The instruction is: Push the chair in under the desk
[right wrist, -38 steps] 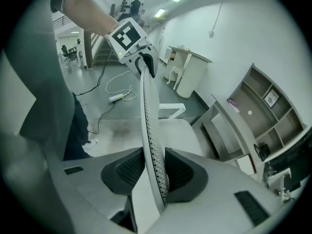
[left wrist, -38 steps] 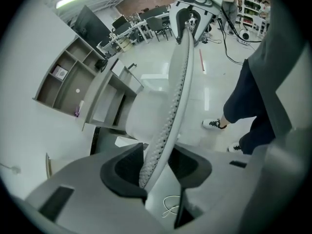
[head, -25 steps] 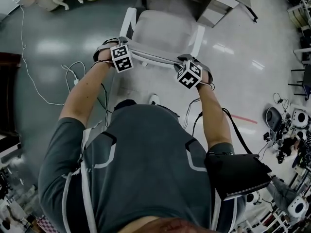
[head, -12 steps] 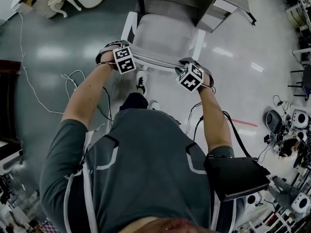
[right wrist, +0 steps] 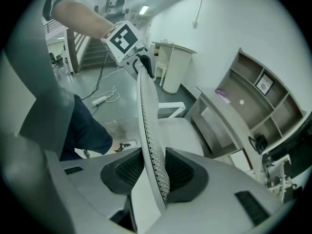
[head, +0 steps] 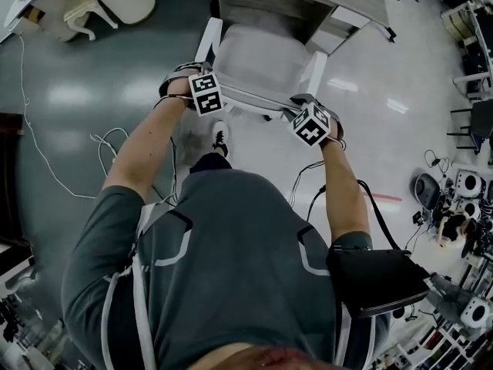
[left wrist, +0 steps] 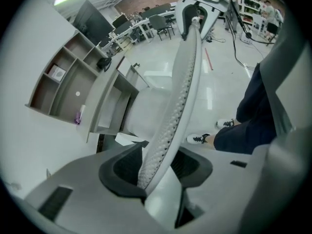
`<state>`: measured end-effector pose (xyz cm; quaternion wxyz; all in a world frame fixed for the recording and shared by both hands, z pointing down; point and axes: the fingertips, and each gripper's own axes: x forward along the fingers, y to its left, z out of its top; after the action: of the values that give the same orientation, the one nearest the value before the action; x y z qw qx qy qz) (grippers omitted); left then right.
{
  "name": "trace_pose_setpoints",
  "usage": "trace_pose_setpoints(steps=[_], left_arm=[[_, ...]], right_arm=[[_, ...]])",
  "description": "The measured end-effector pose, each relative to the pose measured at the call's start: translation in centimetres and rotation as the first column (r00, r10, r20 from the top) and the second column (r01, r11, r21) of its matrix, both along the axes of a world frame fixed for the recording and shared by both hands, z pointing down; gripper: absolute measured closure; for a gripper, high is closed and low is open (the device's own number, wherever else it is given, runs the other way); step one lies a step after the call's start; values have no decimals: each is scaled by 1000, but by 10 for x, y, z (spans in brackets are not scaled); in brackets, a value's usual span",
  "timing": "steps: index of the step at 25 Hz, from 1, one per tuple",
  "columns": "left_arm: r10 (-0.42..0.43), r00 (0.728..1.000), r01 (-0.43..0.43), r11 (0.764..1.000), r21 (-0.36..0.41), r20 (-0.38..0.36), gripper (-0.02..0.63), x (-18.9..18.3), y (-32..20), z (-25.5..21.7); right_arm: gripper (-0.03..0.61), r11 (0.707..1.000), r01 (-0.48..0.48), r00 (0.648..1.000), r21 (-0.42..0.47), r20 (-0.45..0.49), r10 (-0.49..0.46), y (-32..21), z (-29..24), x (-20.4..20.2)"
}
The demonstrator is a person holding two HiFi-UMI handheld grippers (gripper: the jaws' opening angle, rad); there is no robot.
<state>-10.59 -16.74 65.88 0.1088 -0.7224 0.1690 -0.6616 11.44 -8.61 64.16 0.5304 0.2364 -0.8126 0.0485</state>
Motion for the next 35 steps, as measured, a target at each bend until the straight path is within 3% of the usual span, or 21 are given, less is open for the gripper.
trace_pose_setpoints(steps=[5,12,20,27,35], left_arm=[[37,999,-35,998,-47,34,460,7,-17,-3],[46,999,-46,999,20,-14,454,19,-57,0],[86,995,-82,995,63,-54,452,25,-96,-3],[146,987,-145,989,22,-72,454,31,-112,-6],[204,976,-202,979,35,-74,460,22,-149,-14]], right_arm=[[426,1000,-1,1000,-30,1,1,-25,-2,10],[419,999,-31,999,18,-9,31,-68,1,23],[419,999,-51,999,-20,-17,50,-108,2,28],[419,997,-72,997,-38,-26,71,-125,-1,34],[419,991,-116,993,-74,-21,115,-153,-7,22]])
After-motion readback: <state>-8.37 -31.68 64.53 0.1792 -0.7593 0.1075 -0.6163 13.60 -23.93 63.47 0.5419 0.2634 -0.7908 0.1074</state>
